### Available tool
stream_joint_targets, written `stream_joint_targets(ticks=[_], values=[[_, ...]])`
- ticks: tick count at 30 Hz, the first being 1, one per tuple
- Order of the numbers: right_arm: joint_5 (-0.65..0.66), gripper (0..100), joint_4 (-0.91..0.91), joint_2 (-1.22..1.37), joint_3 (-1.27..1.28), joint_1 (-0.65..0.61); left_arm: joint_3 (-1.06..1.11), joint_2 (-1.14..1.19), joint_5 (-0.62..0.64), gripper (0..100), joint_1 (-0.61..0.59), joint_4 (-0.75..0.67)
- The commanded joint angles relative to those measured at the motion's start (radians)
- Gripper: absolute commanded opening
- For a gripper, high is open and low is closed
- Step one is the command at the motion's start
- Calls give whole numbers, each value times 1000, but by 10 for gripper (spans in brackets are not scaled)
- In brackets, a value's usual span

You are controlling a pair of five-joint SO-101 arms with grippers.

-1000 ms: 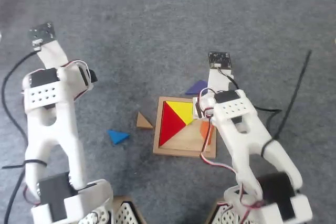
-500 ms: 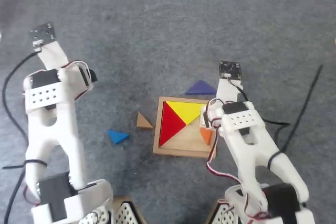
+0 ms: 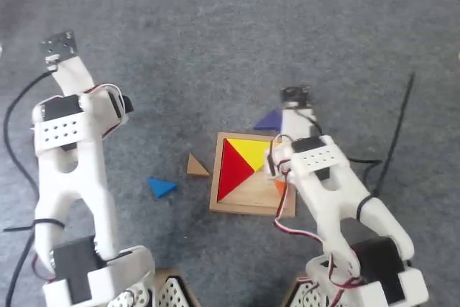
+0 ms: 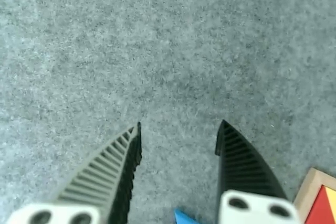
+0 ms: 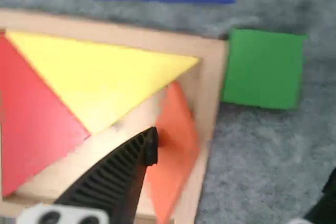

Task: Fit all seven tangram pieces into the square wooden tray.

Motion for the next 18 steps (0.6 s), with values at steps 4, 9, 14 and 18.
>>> stream_joint_targets(ticks=[4, 9, 14, 18], values=[[31, 478, -7, -7, -14, -27, -10, -17, -8, 227, 2, -20], [55, 478, -4, -10, -14, -24, -10, -17, -8, 227, 2, -20], [51, 478, 71, -177, -23, -19, -5, -17, -8, 227, 2, -40], [51, 478, 88, -423, 66, -24, -5, -17, -8, 227, 2, -38]])
